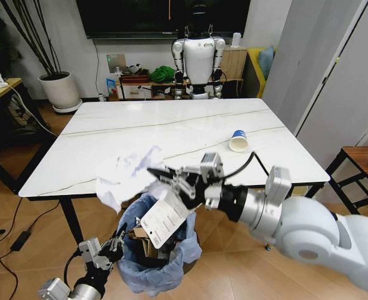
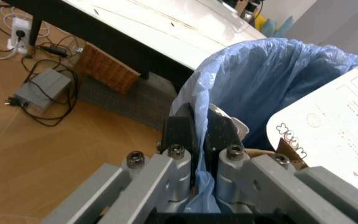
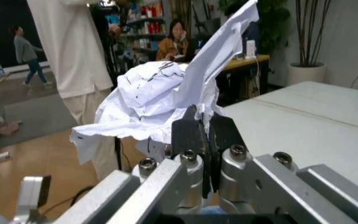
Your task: Pick up the trash bin and place the trash from the table into it.
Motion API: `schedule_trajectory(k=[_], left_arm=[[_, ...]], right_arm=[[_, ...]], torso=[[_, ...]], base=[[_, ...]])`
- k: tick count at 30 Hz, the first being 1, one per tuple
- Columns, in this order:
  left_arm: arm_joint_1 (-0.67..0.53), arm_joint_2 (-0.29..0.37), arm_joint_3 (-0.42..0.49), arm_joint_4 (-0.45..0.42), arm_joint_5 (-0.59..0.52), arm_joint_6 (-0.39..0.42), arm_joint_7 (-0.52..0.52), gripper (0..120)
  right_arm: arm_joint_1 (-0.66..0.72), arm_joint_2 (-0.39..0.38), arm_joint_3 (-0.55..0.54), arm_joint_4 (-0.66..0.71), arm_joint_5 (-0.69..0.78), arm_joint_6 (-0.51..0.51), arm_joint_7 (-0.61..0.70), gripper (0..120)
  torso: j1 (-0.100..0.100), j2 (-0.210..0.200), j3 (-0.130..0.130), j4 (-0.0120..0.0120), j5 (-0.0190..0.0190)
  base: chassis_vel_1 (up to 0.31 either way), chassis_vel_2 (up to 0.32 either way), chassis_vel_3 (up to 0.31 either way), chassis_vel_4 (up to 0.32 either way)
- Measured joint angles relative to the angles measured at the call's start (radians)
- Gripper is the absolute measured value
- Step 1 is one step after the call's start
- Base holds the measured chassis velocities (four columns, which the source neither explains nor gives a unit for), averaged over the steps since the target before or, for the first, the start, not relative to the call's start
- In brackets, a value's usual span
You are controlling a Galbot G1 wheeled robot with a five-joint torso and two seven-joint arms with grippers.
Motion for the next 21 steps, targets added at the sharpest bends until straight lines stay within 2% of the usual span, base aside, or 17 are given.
schedule_trajectory(k=[10,21], left_arm=[[-0.003,-0.013,-0.006,-0.003,0.004,0.0,-0.001,0],[-0.008,-0.026,-0.019,-0.003,0.001,-0.001,-0.002,0]], right_arm=[[-0.021,0.013,-0.042,-0.035,-0.118,-0.092,0.092,0],[-0.029,0.04,-0.079,-0.07,-0.173,-0.104,0.11,0]], torso=[[0.0,0.0,0.0,-0.0001,-0.0002],[0.0,0.0,0.0,-0.0001,-0.0002]], base=[[0.0,0.0,0.0,0.0],[0.0,0.0,0.0,0.0]])
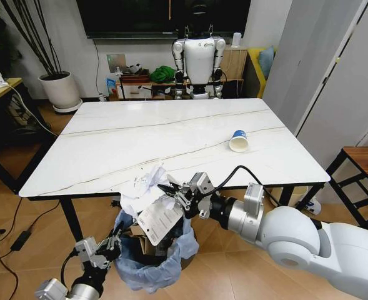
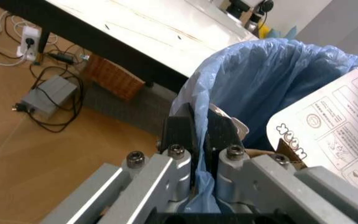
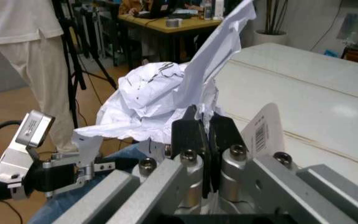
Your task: Pick up the trash bin and place the trash from the table into it.
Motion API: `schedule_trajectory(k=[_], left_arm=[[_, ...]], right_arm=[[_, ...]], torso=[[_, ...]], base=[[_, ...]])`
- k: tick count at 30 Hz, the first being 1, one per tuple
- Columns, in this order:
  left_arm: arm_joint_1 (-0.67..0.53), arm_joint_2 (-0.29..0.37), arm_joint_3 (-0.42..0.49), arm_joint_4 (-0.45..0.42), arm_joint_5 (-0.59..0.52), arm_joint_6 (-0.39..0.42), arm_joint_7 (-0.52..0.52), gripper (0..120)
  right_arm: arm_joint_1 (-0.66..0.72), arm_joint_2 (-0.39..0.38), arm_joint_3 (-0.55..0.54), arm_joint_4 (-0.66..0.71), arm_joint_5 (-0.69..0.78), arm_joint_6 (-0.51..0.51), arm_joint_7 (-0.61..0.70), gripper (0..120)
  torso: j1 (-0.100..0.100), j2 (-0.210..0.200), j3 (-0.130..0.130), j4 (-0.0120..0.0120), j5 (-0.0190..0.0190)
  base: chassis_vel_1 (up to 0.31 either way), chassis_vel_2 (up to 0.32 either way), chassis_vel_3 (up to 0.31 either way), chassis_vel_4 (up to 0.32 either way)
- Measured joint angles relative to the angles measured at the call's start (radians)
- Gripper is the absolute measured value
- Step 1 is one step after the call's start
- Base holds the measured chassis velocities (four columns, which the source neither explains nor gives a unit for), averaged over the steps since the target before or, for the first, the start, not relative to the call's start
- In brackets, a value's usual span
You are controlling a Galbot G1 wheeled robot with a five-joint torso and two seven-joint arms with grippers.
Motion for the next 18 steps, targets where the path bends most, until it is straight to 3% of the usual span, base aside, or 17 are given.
schedule_trajectory(k=[18], left_arm=[[-0.012,-0.024,-0.008,-0.005,-0.002,-0.002,-0.002,0]], right_arm=[[-0.02,0.008,-0.065,-0.003,-0.049,0.015,-0.017,0]], torso=[[0.0,0.0,0.0,0.0,0.0]], base=[[0.0,0.0,0.0,0.0]])
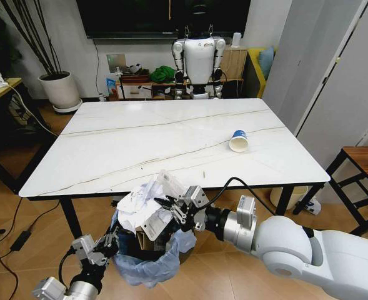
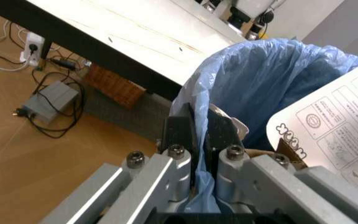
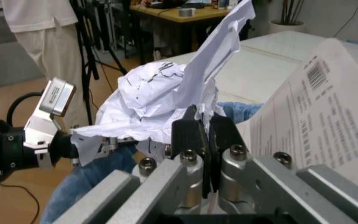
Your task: Pick up the trash bin and place the trash from the table into it.
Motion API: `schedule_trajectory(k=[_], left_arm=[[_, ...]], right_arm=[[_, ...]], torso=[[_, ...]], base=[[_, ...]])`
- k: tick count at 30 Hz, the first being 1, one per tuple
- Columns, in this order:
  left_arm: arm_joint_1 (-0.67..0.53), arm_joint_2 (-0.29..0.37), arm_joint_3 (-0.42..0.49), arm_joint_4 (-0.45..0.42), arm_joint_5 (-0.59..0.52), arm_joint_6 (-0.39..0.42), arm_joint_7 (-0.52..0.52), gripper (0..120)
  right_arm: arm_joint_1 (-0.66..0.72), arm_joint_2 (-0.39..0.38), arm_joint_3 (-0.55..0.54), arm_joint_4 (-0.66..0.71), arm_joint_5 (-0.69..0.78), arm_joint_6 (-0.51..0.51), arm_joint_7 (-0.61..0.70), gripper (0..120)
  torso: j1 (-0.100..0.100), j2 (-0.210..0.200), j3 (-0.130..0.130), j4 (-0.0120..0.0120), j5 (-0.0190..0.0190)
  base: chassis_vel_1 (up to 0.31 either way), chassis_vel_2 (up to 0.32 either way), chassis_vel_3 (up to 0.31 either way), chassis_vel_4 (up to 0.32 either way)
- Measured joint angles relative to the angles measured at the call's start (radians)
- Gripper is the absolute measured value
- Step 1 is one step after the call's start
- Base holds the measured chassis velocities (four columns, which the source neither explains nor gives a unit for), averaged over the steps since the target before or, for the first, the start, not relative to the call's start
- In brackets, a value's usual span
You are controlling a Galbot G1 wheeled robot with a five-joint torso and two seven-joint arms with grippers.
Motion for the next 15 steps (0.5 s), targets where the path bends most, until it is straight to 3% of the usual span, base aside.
schedule_trajectory(k=[15], left_arm=[[-0.007,-0.014,0.001,-0.003,-0.002,0.0,0.002,0]], right_arm=[[-0.081,0.003,0.002,-0.042,-0.071,0.009,-0.017,0]], torso=[[0.0,0.0,0.0,0.0001,0.0]], base=[[0.0,0.0,0.0,0.0]])
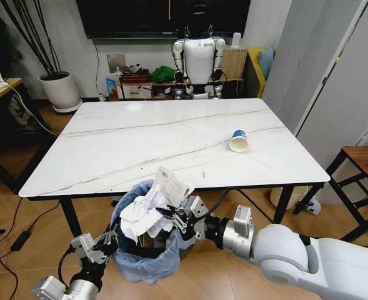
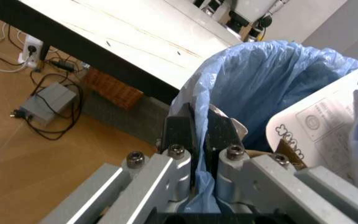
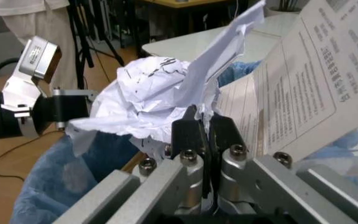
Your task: Pick up the trash bin and place the trash from the table into it.
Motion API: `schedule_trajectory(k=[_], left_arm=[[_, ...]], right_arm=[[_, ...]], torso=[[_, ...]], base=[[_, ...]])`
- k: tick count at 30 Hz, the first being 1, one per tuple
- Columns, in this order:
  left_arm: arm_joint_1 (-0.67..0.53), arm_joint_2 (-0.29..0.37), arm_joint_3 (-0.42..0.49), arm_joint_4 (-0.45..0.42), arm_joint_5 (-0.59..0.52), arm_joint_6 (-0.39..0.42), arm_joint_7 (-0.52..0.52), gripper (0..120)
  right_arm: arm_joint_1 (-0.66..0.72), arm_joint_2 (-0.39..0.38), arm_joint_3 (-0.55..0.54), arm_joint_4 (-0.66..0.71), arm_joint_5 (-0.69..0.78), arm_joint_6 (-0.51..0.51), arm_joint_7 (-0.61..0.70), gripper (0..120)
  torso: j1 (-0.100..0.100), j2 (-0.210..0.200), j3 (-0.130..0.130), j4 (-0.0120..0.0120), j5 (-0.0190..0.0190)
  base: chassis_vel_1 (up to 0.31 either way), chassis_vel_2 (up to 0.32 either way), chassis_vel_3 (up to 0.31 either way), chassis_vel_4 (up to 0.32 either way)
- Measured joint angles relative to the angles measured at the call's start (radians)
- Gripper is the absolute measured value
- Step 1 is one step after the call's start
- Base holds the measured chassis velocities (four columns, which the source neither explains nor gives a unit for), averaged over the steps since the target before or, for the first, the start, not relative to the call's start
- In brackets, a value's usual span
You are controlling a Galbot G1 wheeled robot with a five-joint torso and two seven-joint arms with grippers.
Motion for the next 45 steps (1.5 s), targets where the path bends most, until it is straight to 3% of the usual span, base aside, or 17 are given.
schedule_trajectory(k=[13,20,22,38,45], left_arm=[[0.0,-0.006,0.004,0.006,0.003,0.001,0.0,0],[0.003,-0.006,0.003,0.006,0.004,0.001,0.001,0],[0.003,-0.006,0.003,0.006,0.005,0.001,0.001,0],[0.002,-0.005,0.0,0.031,0.008,0.001,0.001,0],[0.006,-0.006,0.004,0.049,0.017,-0.002,0.002,0]], right_arm=[[-0.009,0.004,0.008,-0.011,-0.023,0.008,-0.006,0],[-0.002,-0.006,0.003,0.006,-0.015,0.016,-0.029,30],[-0.002,-0.006,0.003,0.006,-0.015,0.016,-0.029,32],[0.028,-0.055,0.04,0.144,0.048,0.011,-0.032,94],[0.098,-0.06,0.112,0.206,0.126,0.028,-0.021,100]], torso=[[0.0,0.0,0.0,0.0,0.0],[0.0,0.0,0.0,-0.0001,0.0],[0.0,0.0,0.0,-0.0001,0.0],[0.0,0.0,0.0,0.0,0.0],[0.0,0.0,0.0,-0.0001,-0.0001]], base=[[0.0,0.0,0.0,0.0],[0.0,0.0,0.0,0.0],[0.0,0.0,0.0,0.0],[0.0,0.0,0.0,0.0],[0.0,0.0,0.0,0.0]])
